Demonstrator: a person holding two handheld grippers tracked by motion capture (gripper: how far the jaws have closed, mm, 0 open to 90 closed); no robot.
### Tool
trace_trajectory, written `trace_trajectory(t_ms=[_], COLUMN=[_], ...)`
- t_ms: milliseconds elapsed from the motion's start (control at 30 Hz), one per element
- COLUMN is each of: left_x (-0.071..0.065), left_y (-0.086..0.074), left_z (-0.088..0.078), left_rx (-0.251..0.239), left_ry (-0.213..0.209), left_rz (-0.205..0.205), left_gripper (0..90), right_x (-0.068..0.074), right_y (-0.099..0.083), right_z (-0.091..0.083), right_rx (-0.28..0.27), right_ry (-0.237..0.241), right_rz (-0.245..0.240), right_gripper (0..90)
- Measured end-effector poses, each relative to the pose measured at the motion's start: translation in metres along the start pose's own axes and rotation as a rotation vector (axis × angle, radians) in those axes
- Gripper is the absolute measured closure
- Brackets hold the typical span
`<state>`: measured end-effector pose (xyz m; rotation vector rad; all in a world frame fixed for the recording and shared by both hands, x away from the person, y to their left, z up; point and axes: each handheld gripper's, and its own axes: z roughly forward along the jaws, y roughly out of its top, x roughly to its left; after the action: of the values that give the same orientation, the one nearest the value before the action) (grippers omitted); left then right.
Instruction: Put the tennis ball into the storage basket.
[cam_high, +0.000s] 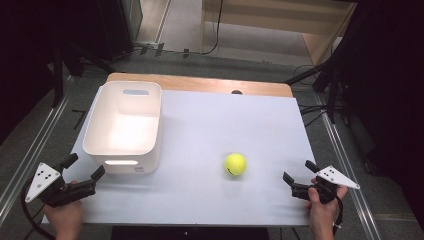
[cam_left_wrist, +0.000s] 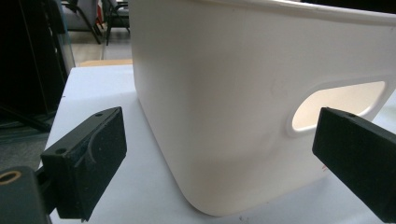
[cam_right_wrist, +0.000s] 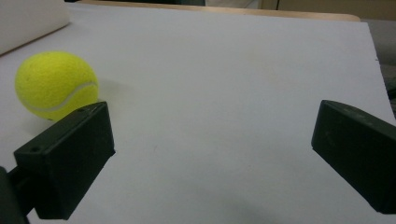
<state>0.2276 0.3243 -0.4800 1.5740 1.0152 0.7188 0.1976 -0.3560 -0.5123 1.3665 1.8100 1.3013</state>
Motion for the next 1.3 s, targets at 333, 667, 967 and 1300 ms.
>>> trace_trajectory(t_ms=[333, 667, 967, 1300], left_x=[-0.003, -0.006, -0.007, -0.007], left_y=[-0.001, -0.002, -0.002, -0.002], left_z=[0.002, 0.004, 0.004, 0.004], left_rx=[0.008, 0.014, 0.016, 0.018], left_ry=[0.006, 0.015, 0.017, 0.017], left_rz=[0.005, 0.021, 0.024, 0.025], left_gripper=[2.9, 2.8, 2.8, 2.9], right_x=[0.001, 0.015, 0.028, 0.043], right_y=[0.01, 0.027, 0.042, 0.055], right_z=[0.0, 0.003, 0.013, 0.025], right_rx=[0.015, 0.038, 0.077, 0.138], right_ry=[0.043, 0.086, 0.139, 0.191], right_rz=[-0.011, -0.048, -0.108, -0.161], right_gripper=[0.0, 0.0, 0.0, 0.0])
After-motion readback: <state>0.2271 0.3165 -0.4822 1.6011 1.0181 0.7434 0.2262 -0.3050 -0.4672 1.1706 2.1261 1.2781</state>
